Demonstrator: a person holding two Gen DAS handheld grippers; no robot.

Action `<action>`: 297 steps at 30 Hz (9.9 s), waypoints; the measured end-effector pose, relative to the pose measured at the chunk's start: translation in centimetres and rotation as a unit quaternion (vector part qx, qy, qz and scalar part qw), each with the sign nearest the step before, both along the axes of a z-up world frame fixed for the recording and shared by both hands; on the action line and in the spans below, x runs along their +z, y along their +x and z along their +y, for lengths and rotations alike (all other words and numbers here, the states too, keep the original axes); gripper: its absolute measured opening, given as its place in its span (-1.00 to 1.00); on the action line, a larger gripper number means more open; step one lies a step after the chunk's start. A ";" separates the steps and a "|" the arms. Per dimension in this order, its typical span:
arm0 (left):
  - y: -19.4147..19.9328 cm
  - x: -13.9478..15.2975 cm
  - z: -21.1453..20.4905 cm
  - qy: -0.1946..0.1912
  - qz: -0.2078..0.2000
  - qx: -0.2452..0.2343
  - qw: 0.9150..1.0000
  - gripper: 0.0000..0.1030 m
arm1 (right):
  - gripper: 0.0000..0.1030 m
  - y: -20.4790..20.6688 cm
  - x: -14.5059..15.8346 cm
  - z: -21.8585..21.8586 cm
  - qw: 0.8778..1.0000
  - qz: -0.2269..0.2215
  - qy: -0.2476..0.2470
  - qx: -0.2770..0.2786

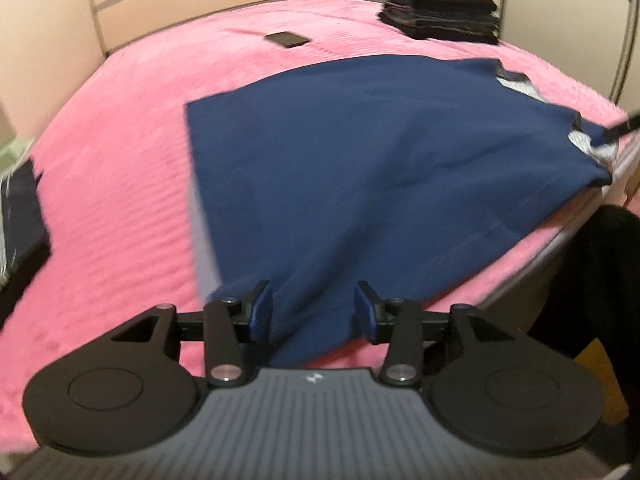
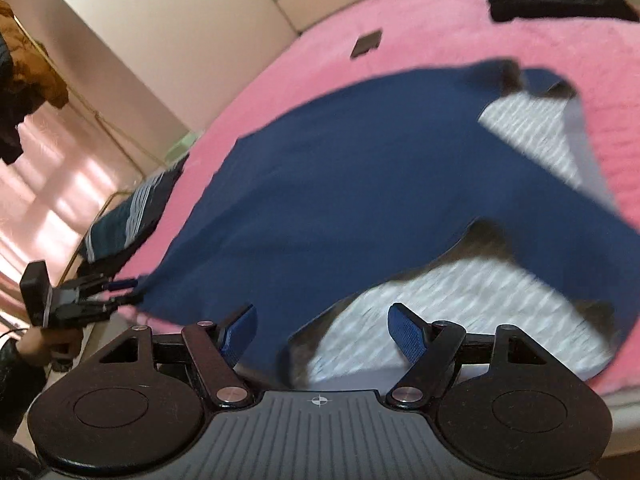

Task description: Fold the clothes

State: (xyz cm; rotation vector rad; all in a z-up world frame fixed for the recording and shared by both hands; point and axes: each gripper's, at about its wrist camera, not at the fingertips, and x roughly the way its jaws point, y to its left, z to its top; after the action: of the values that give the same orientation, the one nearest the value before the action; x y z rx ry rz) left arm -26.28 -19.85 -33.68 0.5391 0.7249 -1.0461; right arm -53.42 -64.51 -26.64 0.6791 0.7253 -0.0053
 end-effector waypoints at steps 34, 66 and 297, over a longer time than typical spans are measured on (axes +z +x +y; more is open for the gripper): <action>12.5 -2.9 1.7 -0.056 0.289 0.018 0.956 -0.38 | -0.87 4.8 -3.6 -1.0 0.991 0.008 0.130 0.004; 15.5 1.0 5.0 -0.161 0.336 0.038 0.927 -1.00 | -1.00 2.9 -1.0 -2.3 0.983 -0.039 0.177 0.014; 2.1 0.4 2.4 -0.013 -0.024 -0.097 0.995 -0.63 | 0.48 -1.4 3.2 1.6 0.995 -0.028 -0.032 -0.087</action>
State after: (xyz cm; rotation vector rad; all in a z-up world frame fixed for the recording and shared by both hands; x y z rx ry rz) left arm -24.21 -17.41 -33.24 0.6195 0.6249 -1.2163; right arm -54.81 -62.88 -23.45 0.6776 0.6069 -0.1680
